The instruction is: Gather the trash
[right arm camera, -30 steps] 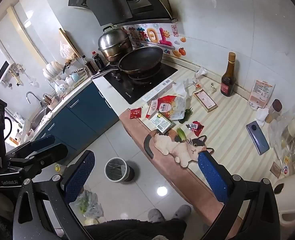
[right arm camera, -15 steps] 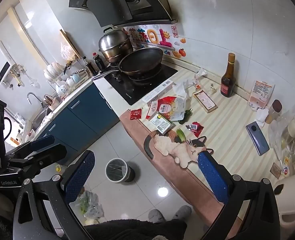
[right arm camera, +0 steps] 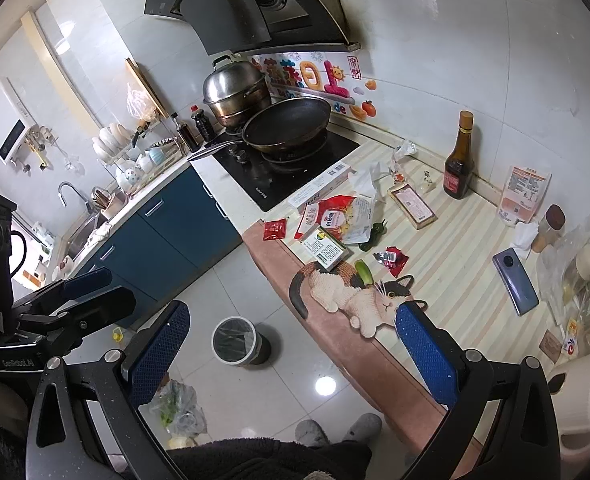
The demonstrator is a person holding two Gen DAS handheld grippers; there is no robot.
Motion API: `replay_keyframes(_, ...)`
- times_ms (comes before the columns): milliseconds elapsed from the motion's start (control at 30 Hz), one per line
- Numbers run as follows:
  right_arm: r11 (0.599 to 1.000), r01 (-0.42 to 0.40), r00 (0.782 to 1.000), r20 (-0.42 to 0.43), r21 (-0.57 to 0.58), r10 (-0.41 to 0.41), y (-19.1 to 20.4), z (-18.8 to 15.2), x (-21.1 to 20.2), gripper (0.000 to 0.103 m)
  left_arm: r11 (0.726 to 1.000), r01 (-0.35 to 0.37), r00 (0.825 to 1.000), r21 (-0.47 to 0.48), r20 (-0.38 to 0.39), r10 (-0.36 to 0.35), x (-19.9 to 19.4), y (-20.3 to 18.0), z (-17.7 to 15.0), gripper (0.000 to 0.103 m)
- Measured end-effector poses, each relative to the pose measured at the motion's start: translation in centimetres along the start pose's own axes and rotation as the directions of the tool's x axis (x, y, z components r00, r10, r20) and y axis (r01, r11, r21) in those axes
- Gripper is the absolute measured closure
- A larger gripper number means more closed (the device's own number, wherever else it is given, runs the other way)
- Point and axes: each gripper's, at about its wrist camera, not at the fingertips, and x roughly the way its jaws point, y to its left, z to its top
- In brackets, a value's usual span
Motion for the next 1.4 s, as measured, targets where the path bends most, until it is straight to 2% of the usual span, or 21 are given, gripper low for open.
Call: replay_keyframes(1400,1.0,-0.011,1.0,0.003,-0.013,0.011,1.4,-0.3,-1.1,0.0,1.0,0.025,1.0,0.005,0.003,-0.025,0.3,-0.6,-0.7,0.0)
